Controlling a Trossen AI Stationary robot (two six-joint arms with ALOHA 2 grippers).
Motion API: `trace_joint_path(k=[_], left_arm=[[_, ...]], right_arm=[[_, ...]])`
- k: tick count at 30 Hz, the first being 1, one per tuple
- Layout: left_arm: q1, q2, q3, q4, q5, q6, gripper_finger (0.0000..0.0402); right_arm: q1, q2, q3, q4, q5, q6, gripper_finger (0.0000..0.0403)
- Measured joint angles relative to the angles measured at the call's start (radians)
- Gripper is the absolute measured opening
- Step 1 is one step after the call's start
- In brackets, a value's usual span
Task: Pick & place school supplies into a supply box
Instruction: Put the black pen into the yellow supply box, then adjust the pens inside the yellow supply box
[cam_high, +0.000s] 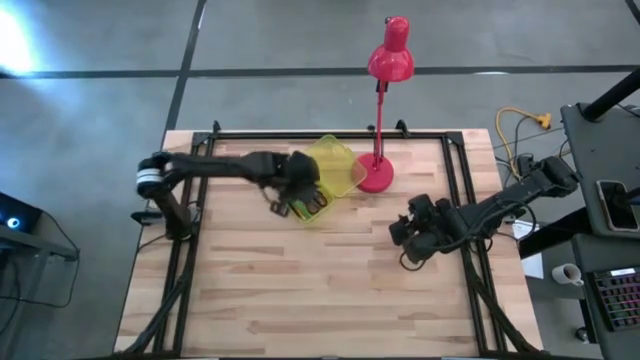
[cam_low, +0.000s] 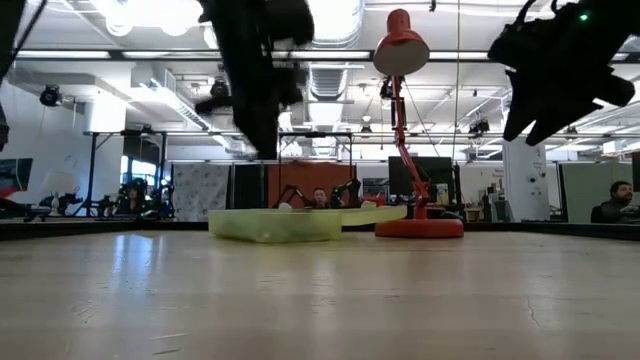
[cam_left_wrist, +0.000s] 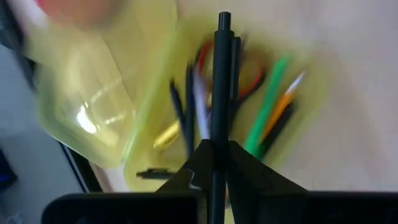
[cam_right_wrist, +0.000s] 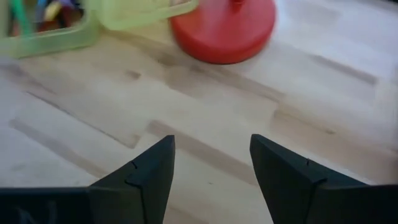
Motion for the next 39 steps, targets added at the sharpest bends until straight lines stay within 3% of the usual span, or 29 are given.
trace_joint_path(k=[6,14,17,19,21,24,26,30,33,36,39], left_arm=[[0.175,0.065,-0.082,0.071,0.002,0.231,0.0040],[0.148,0.031,-0.108,0.115,0.045,0.171,0.0122],[0.111,-0.017,-0.071,0.054,0.034,0.031,0.0144],[0.076,-0.074,-0.033,0.021,0.033,-0.153,0.0150],[0.033,-0.138,-0.004,-0.017,0.047,-0.370,0.0152],[-0.037,-0.254,0.011,0.022,0.153,-0.603,0.0153],[-0.082,-0.334,0.003,0.108,0.195,-0.714,0.0154],[-0.139,-0.441,-0.047,0.219,0.147,-0.845,0.0154],[-0.148,-0.488,-0.067,0.218,0.084,-0.925,0.0154],[-0.150,-0.516,-0.110,0.255,-0.018,-1.004,0.0154],[-0.125,-0.484,-0.201,0.296,-0.035,-0.923,0.0149]], right_arm=[[-0.002,0.002,0.003,0.128,-0.015,-0.061,0.0201],[-0.018,0.002,0.003,0.186,-0.021,-0.112,0.0201],[-0.052,0.002,0.003,0.202,-0.035,-0.136,0.0201],[-0.104,0.002,0.003,0.230,-0.110,-0.181,0.0201],[-0.185,0.002,0.003,0.329,-0.263,-0.320,0.0201],[-0.302,-0.006,0.010,0.537,-0.544,-0.706,0.0201],[-0.370,-0.022,0.043,0.539,-0.658,-0.852,0.0201],[-0.477,-0.063,0.145,0.391,-0.642,-0.958,0.0201],[-0.530,-0.087,0.230,0.282,-0.637,-0.915,0.0201],[-0.546,-0.103,0.278,0.323,-0.614,-0.913,0.0201],[-0.538,-0.092,0.291,0.417,-0.592,-0.969,0.0201]])
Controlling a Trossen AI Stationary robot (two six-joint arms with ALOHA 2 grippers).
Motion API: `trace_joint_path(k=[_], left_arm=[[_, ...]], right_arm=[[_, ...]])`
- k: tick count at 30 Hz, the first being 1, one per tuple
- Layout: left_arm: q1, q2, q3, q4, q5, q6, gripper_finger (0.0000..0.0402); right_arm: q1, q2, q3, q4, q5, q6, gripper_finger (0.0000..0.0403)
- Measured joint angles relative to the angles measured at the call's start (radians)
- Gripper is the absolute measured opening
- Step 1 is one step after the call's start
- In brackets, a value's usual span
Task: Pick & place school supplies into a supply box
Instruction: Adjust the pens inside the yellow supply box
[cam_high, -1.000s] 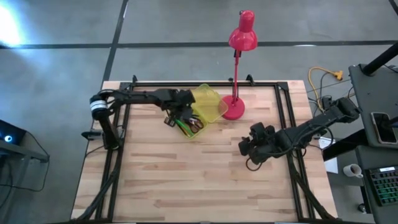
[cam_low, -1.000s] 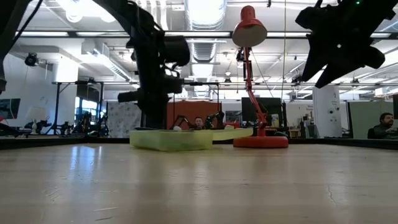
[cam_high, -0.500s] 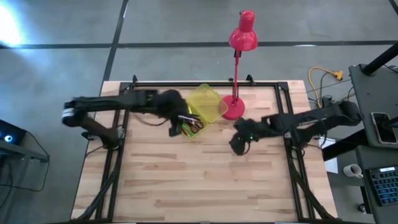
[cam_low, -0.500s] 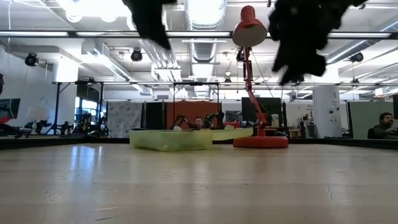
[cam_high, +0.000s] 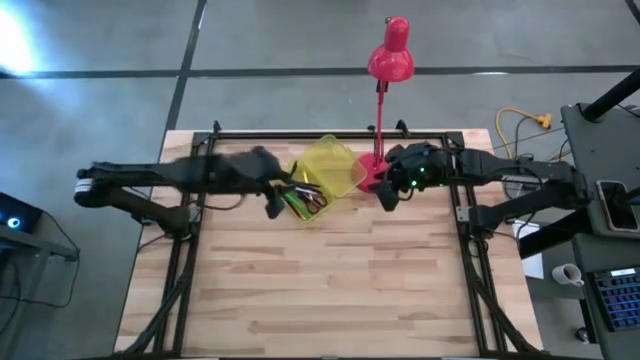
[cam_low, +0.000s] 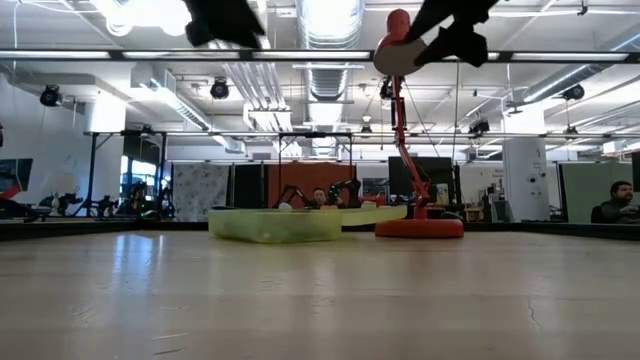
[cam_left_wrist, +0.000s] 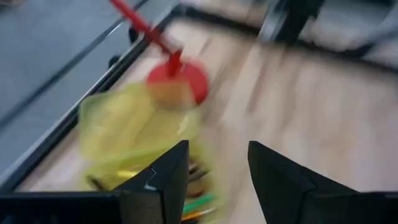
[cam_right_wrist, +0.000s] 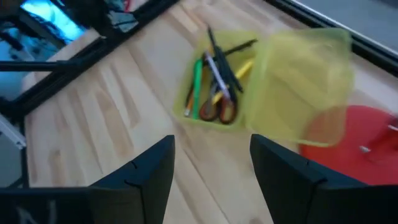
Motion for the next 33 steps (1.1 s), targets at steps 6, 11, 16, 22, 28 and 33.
trace_joint_path(k=[6,11,16,22,28,33], left_arm=[[0.123,0.156,-0.145,-0.006,0.002,0.271,0.0128],[0.227,0.300,-0.157,0.020,-0.048,0.348,0.0114],[0.271,0.421,-0.092,0.069,-0.201,0.422,0.0109],[0.267,0.581,-0.026,0.084,-0.185,0.384,0.0109],[0.190,0.608,0.014,0.117,-0.157,0.307,0.0109],[0.140,0.579,0.012,0.160,-0.154,0.297,0.0109]], right_arm=[[0.043,0.035,-0.037,0.036,-0.001,0.090,0.0201],[0.089,0.037,-0.096,0.009,0.033,0.232,0.0201],[0.126,0.034,-0.144,0.014,0.116,0.350,0.0201],[0.138,0.034,-0.165,0.014,0.153,0.425,0.0201],[0.139,0.033,-0.165,0.016,0.163,0.440,0.0201],[0.133,0.033,-0.165,0.015,0.200,0.448,0.0201]])
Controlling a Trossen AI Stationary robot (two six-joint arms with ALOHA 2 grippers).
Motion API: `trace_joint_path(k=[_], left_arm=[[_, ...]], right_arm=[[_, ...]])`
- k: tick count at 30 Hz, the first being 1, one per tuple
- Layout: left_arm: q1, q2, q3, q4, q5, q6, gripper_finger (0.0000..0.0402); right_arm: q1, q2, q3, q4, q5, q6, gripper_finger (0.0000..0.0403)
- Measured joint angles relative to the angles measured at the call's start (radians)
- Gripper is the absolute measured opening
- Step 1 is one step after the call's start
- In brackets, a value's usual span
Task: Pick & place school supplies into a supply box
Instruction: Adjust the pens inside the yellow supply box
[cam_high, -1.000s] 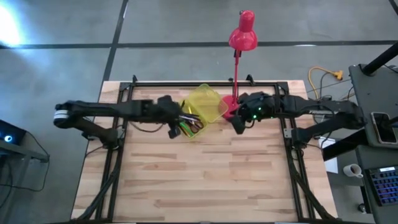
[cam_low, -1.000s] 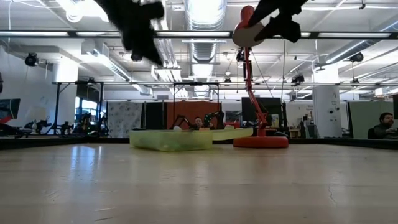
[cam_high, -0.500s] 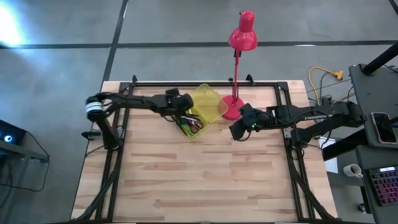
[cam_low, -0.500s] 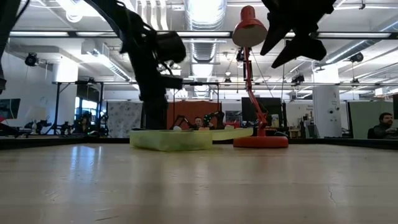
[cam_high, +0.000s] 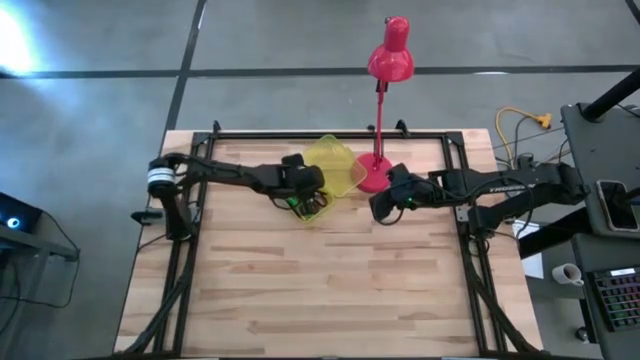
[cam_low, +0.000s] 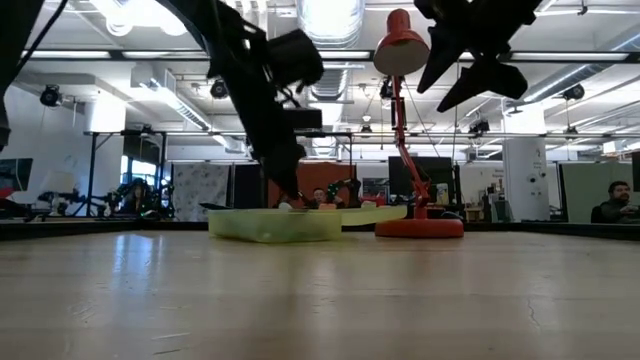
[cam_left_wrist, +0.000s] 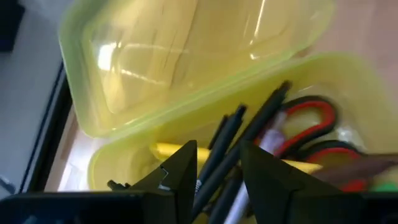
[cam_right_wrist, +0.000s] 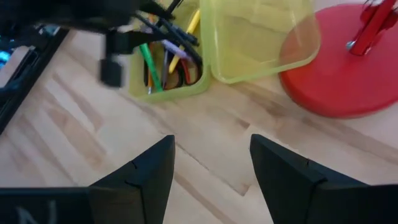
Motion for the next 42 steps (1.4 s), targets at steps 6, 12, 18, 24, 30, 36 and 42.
trace_joint_path(k=[6,12,18,24,30,36,42], left_arm=[[-0.003,-0.110,-0.015,-0.066,-0.065,-0.013,0.0109],[-0.003,-0.239,-0.092,-0.270,-0.095,-0.085,0.0109],[0.025,-0.295,-0.234,-0.174,0.035,0.103,0.0109],[0.102,-0.322,-0.277,-0.129,0.139,0.177,0.0101],[0.176,-0.363,-0.263,-0.143,0.389,0.310,0.0034],[0.256,-0.360,-0.248,-0.165,0.480,0.314,0.0002],[0.263,-0.321,-0.248,-0.192,0.484,0.360,0.0000]], right_arm=[[-0.001,0.000,0.000,0.000,0.038,0.000,0.0201],[-0.001,0.000,-0.001,0.001,0.096,0.000,0.0201],[-0.002,0.000,-0.002,0.001,0.151,-0.002,0.0201],[0.001,0.000,-0.004,0.000,0.145,-0.001,0.0201],[0.004,0.000,-0.013,0.000,0.141,-0.001,0.0201],[0.004,0.000,-0.038,0.000,0.141,0.003,0.0201],[0.004,0.000,-0.051,0.000,0.140,0.014,0.0201]])
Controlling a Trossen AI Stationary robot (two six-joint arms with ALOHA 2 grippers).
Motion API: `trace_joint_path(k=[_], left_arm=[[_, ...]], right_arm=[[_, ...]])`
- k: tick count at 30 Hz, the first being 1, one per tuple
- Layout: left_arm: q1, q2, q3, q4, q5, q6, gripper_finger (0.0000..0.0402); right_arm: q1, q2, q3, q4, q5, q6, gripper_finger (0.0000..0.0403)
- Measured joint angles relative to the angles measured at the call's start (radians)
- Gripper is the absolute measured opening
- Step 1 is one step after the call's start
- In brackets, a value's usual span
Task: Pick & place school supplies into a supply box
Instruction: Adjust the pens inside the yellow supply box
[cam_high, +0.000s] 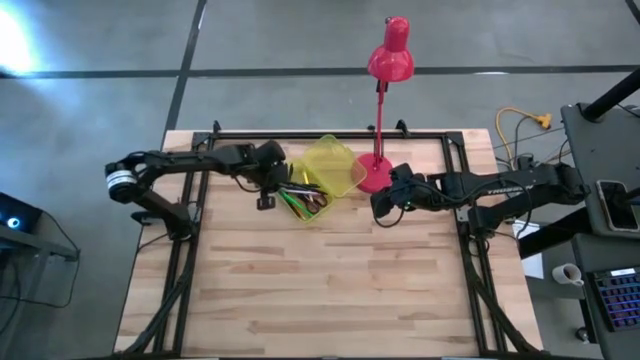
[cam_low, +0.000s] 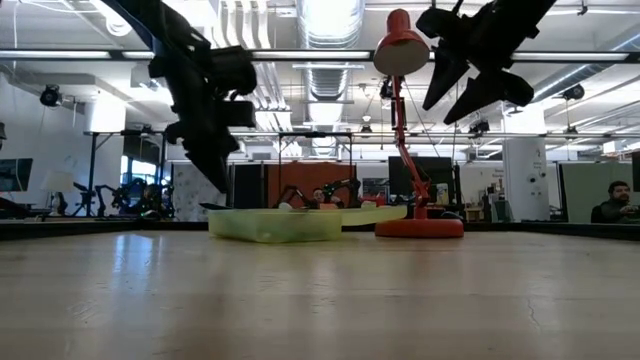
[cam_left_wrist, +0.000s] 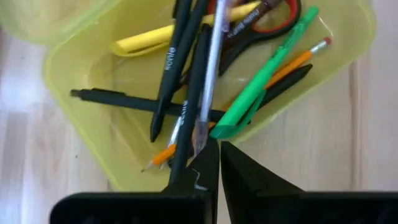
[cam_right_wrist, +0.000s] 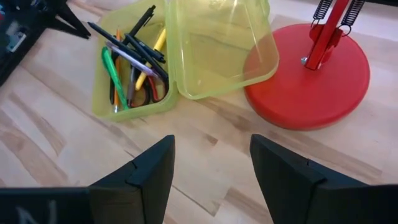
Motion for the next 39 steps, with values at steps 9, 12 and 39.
trace_joint_path(k=[9,12,39], left_arm=[[0.001,0.151,0.020,0.056,-0.054,0.080,0.0000],[0.001,0.180,0.052,0.061,-0.071,0.091,0.0000],[-0.024,0.207,0.089,0.043,-0.121,0.081,0.0000]], right_arm=[[0.000,0.000,0.000,0.001,-0.003,0.000,0.0201],[0.000,0.000,0.000,0.001,-0.007,0.002,0.0201],[0.000,0.000,0.000,-0.001,0.002,-0.039,0.0201]])
